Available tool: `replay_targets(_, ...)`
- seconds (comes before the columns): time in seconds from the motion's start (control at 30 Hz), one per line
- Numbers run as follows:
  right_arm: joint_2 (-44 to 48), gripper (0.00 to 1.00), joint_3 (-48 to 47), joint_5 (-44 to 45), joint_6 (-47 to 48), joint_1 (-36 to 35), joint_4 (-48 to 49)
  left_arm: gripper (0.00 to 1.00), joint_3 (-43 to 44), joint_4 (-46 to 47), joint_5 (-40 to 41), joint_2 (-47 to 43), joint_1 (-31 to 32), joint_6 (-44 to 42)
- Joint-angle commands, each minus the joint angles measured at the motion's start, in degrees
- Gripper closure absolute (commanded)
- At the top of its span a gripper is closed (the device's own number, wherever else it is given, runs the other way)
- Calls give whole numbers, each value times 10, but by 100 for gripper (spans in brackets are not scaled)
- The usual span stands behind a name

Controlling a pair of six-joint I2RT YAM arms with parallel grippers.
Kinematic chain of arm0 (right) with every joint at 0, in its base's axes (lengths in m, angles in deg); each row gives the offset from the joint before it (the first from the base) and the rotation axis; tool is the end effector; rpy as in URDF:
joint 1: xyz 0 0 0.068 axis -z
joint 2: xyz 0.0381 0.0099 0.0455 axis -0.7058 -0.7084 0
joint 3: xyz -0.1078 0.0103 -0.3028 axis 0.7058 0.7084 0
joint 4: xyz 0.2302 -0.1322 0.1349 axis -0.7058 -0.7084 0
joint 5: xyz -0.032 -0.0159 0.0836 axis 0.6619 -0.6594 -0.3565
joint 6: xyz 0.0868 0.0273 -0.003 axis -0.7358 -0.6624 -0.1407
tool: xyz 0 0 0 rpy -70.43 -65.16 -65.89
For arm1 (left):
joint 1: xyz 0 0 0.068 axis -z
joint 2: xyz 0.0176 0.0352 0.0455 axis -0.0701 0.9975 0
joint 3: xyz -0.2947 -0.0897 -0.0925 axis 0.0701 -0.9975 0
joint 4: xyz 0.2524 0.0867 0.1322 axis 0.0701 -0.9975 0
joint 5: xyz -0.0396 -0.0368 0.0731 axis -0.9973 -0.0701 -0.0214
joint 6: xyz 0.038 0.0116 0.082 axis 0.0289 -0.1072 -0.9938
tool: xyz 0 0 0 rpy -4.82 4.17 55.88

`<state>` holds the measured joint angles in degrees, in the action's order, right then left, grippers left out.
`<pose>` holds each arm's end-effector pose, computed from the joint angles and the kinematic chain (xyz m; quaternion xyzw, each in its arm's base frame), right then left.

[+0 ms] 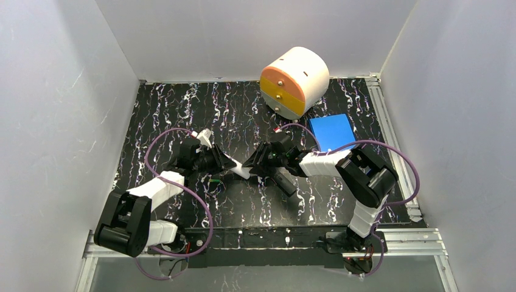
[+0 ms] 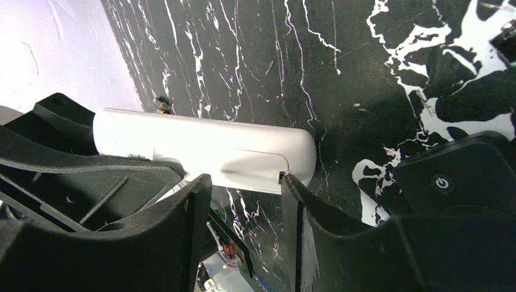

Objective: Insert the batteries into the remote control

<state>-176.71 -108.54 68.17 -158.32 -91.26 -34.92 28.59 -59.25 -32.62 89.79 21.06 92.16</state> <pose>0.2859 0.3269 0.1470 0.1328 0.8686 0.4509 0.1569 0.2713 -0.1212 0.1793 -0.0545 0.8460 -0.4082 0.3387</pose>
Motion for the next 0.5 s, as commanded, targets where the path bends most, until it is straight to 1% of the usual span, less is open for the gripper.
replay_targets(0.0, -1, 46, 1, 4, -4, 0, 28, 100, -16, -17, 1, -8, 0, -15)
replay_targets(0.17, 0, 45, 1, 11, -1, -1, 6, 100, -17, -16, 1, -9, 0, -15)
replay_targets(0.3, 6, 45, -15, 26, 13, -1, -42, 100, -17, -17, 1, -7, 0, -14)
replay_targets(0.47, -1, 44, -16, 18, 13, -2, -22, 100, -16, -16, -2, -2, 0, -13)
